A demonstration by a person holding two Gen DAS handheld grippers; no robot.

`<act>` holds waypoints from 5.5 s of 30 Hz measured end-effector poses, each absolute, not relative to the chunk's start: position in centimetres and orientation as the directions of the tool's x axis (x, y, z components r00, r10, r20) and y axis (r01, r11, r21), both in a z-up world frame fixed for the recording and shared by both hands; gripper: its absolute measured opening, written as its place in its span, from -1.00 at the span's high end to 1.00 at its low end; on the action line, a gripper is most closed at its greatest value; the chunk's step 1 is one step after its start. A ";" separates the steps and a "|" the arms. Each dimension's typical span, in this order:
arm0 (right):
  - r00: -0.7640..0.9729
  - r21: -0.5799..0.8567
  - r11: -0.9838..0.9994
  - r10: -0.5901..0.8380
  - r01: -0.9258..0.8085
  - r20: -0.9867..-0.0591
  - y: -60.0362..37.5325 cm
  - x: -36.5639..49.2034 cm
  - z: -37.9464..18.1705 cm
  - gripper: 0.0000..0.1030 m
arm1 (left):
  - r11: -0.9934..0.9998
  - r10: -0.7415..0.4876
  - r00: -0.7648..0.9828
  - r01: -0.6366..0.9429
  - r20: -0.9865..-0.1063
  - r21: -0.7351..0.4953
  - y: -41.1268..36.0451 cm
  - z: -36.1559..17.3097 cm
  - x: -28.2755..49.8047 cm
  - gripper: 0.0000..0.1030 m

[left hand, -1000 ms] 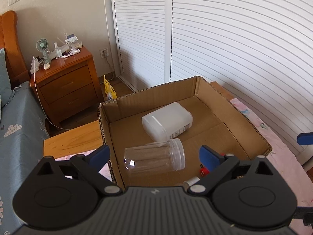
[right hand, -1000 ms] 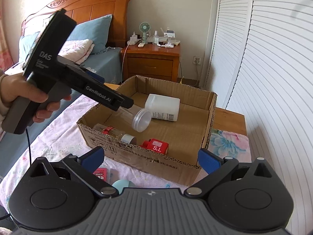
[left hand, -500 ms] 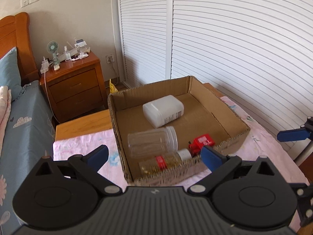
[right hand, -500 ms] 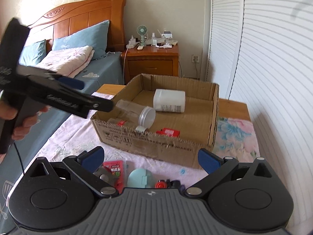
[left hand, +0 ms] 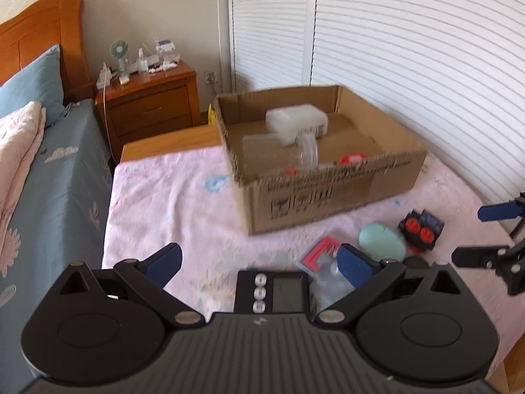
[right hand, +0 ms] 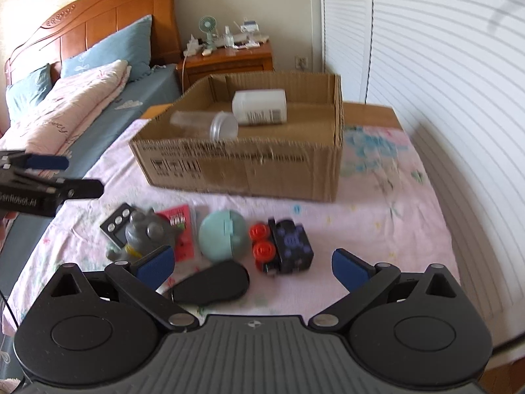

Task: Organize rigid objects
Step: 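Move the left tool to the black timer while the right tool approaches the black oval case, then grasp the black timer with the left tool while the right tool grasps the black oval case, then lift the timer and oval case and carry them toward the box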

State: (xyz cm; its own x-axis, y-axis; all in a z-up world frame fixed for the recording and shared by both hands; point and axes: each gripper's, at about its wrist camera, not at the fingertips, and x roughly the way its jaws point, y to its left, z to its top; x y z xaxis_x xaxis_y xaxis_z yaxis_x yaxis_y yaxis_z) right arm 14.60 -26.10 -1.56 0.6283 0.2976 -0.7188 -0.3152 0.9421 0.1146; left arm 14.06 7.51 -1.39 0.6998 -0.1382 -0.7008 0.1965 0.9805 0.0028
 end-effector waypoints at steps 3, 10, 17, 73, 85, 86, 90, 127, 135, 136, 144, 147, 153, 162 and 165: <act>0.617 0.107 0.943 0.289 -0.314 -0.732 -25.9 14.2 -2.3 -1.00 | 0.983 -0.142 0.669 0.180 -0.729 -0.027 8.3 -3.0 13.2 -0.95; 0.562 0.071 0.917 0.300 -0.393 -0.771 -24.0 13.4 -4.2 -1.00 | 0.982 -0.155 0.608 0.182 -0.779 -0.053 8.8 -6.0 11.7 -0.95; 0.533 0.024 0.909 0.265 -0.415 -0.804 -22.4 13.2 -6.1 -1.00 | 0.981 -0.156 0.586 0.189 -0.795 -0.053 8.6 -7.8 11.9 -0.95; 0.543 -0.027 0.883 0.264 -0.468 -0.797 -20.7 13.8 -7.7 -1.00 | 0.974 -0.168 0.657 0.226 -0.735 -0.021 9.6 -8.9 16.7 -0.72; 0.541 -0.026 0.848 0.314 -0.530 -0.780 -19.9 14.8 -7.8 -1.00 | 0.971 -0.178 0.655 0.240 -0.734 -0.020 9.6 -8.5 15.9 -0.36; 0.539 -0.026 0.843 0.319 -0.537 -0.779 -19.7 14.9 -7.8 -1.00 | 0.971 -0.178 0.654 0.239 -0.736 -0.022 9.7 -8.4 15.8 -0.36; 0.518 -0.026 0.815 0.343 -0.579 -0.784 -19.0 15.0 -7.7 -1.00 | 0.967 -0.190 0.641 0.253 -0.744 -0.029 9.7 -8.3 14.7 -0.36; 0.498 -0.041 0.783 0.353 -0.620 -0.792 -18.7 14.8 -7.0 -0.80 | 0.956 -0.218 0.608 0.289 -0.763 -0.043 9.3 -8.0 15.0 -0.34; 0.506 -0.053 0.776 0.356 -0.629 -0.786 -19.3 14.7 -5.2 -0.80 | 0.945 -0.228 0.588 0.327 -0.776 -0.030 9.6 -6.9 14.7 -0.34; 0.510 -0.059 0.774 0.355 -0.630 -0.783 -19.3 14.6 -4.9 -0.80 | 0.942 -0.230 0.586 0.333 -0.777 -0.028 9.6 -6.6 14.6 -0.34; 0.551 -0.105 0.766 0.352 -0.634 -0.757 -20.3 15.1 -2.0 -0.80 | 0.921 -0.255 0.568 0.388 -0.782 -0.019 9.7 -4.5 14.5 -0.34; 0.578 -0.128 0.770 0.345 -0.625 -0.740 -20.6 15.9 -0.8 -0.80 | 0.913 -0.268 0.562 0.407 -0.782 -0.020 9.7 -3.7 14.7 -0.34; 0.625 -0.142 0.789 0.349 -0.598 -0.698 -21.7 18.5 1.8 -0.80 | 0.898 -0.293 0.569 0.440 -0.768 -0.017 9.2 -1.6 15.4 -0.34; 0.639 -0.123 0.824 0.324 -0.553 -0.698 -22.4 25.1 2.8 -0.80 | 0.883 -0.311 0.596 0.470 -0.740 0.008 8.0 1.2 17.8 -0.34; 0.626 -0.097 0.840 0.315 -0.533 -0.713 -22.4 27.4 2.2 -0.80 | 0.879 -0.312 0.605 0.476 -0.733 0.018 7.5 2.0 18.8 -0.34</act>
